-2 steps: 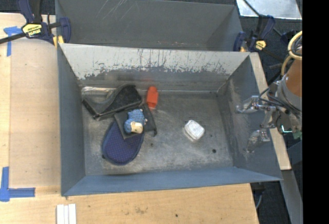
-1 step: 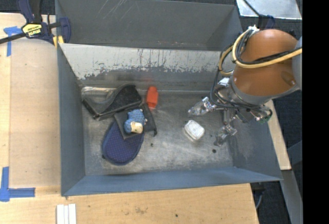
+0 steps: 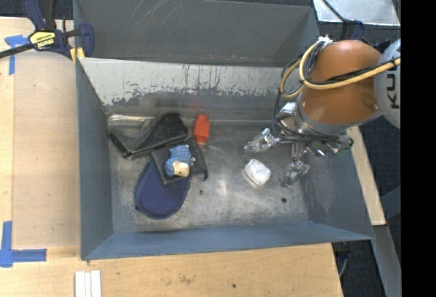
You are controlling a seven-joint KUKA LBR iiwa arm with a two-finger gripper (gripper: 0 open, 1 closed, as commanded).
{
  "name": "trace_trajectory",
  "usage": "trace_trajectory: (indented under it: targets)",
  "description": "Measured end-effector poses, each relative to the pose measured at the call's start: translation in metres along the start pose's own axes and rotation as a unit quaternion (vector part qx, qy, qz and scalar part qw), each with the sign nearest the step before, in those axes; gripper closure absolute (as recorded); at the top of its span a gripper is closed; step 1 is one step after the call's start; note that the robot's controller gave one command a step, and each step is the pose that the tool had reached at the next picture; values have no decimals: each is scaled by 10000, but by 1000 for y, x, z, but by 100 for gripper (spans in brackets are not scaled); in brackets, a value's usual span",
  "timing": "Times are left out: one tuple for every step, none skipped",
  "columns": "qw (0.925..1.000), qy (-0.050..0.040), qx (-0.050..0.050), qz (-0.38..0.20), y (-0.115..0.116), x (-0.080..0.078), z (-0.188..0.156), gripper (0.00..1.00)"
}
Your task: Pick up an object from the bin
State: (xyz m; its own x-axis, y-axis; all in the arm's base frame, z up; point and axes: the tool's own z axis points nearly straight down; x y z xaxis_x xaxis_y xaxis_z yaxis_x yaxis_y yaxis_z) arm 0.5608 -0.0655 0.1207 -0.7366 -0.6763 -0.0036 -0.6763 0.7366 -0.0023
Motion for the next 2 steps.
trace_trajectory:
  targets:
    - [9927, -9, 11, -1209, -2, -5, 7, 0]
    - [9756, -2, 13, -2195, -5, -16, 47, 0]
